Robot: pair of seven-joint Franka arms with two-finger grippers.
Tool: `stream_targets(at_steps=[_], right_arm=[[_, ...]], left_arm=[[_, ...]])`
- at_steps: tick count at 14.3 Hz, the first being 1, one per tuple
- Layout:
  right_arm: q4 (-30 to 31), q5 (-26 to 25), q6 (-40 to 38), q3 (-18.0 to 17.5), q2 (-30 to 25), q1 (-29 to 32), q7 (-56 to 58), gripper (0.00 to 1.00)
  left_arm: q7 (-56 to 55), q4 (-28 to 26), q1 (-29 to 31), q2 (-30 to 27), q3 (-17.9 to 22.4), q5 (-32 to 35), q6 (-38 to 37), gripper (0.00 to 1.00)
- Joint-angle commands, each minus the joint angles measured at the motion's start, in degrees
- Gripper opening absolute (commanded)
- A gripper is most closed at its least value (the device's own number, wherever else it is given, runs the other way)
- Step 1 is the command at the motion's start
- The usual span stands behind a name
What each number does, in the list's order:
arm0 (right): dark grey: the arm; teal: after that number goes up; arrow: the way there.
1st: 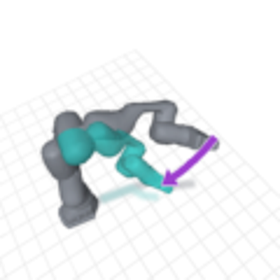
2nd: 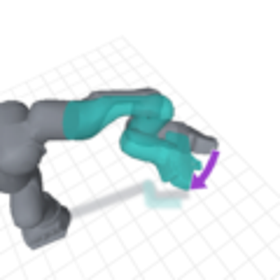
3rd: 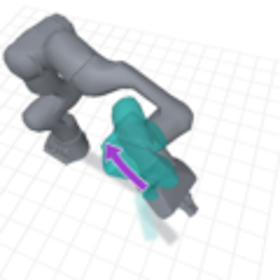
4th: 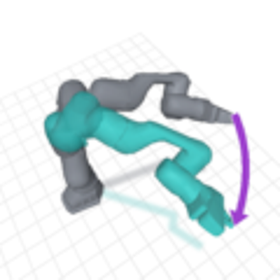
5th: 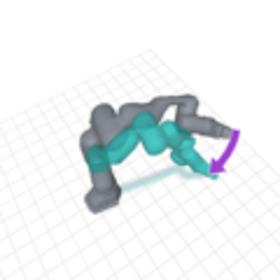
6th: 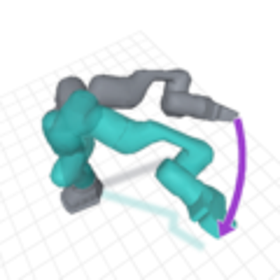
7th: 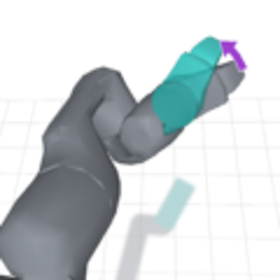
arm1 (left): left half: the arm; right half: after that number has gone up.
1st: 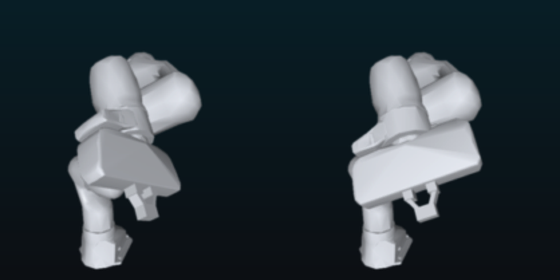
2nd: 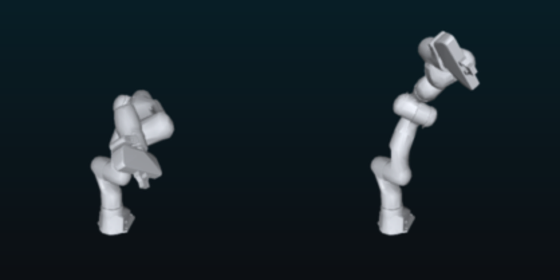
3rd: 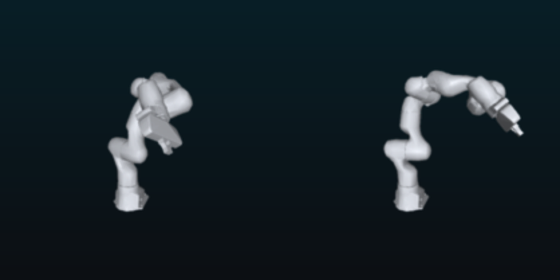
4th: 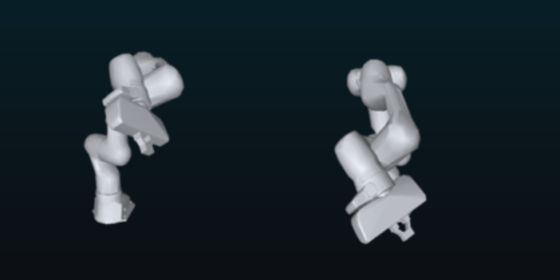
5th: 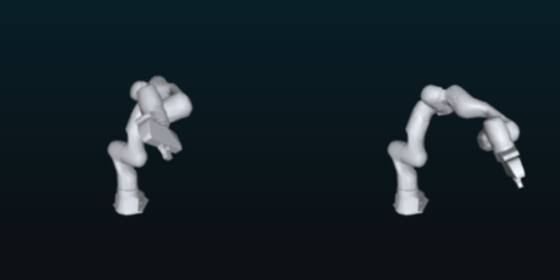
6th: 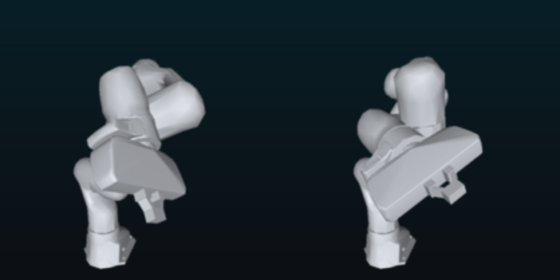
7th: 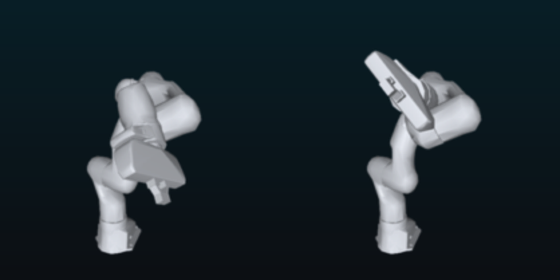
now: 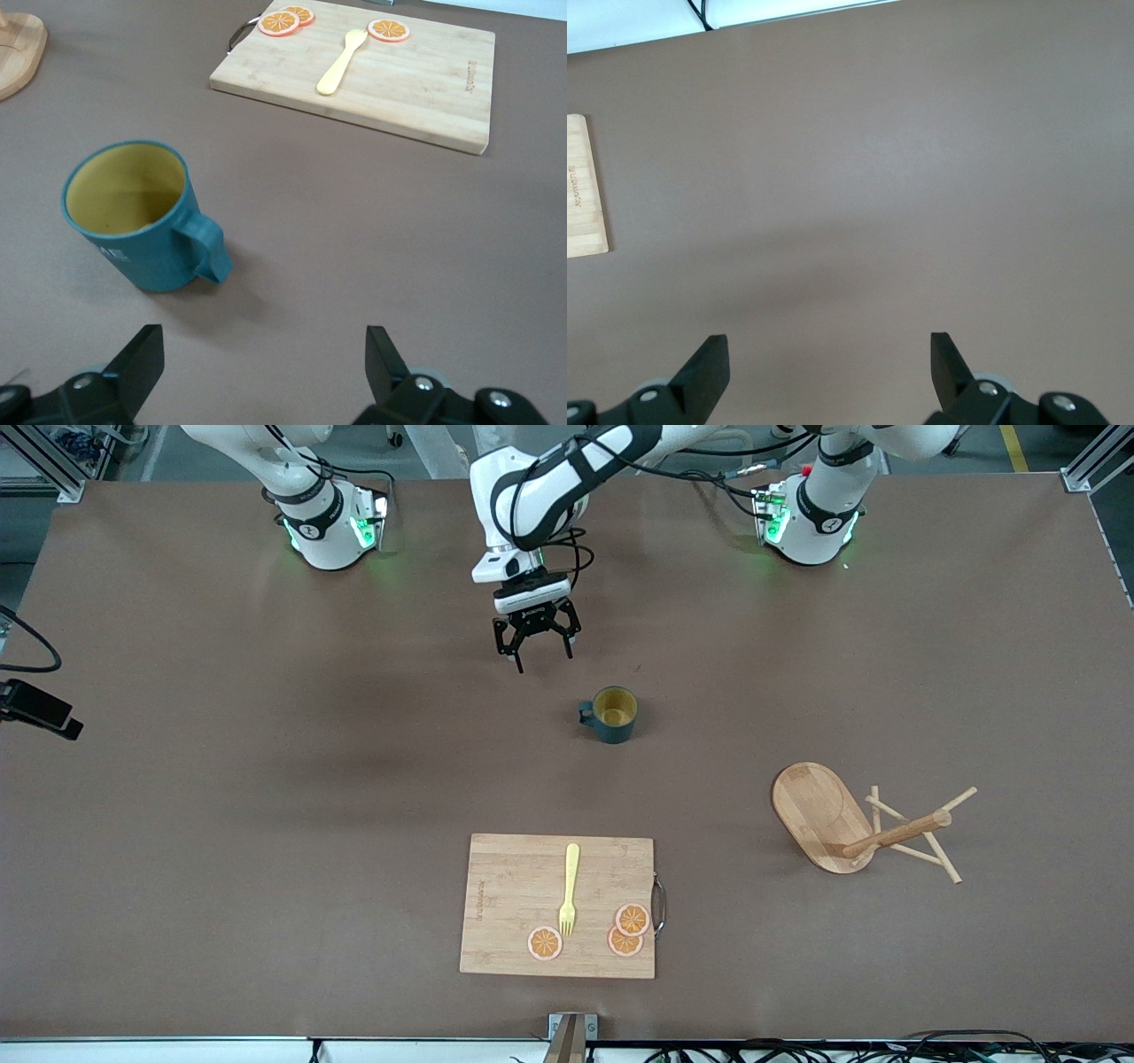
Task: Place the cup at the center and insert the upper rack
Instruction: 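Lower the left gripper and grasp the teal mug by its handle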
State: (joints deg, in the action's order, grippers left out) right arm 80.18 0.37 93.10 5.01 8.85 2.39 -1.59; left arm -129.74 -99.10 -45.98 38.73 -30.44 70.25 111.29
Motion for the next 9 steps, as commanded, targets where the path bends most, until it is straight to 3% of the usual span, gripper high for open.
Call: stream_targets(at_steps=[1,5,9], right_arm=[[5.3,-0.2,2.1,-2.8,-3.9,3.1,1.6,1.0],[6.6,-0.2,1.5,-2.9,-5.5,2.8,1.7,1.0],[12.6,-0.4,1.7,-2.9,-9.5,1.7,1.9,1.0]], left_arm=[[-4.5,-0.8,-0.7,1.9,0.5,5.4,0.0,1.0],[-8.9,-2.1,-1.4,4.9,1.0,13.9,-4.2,1.0],[-10.3,-2.6,-2.4,6.5,3.5,20.3,-4.9,1.0]])
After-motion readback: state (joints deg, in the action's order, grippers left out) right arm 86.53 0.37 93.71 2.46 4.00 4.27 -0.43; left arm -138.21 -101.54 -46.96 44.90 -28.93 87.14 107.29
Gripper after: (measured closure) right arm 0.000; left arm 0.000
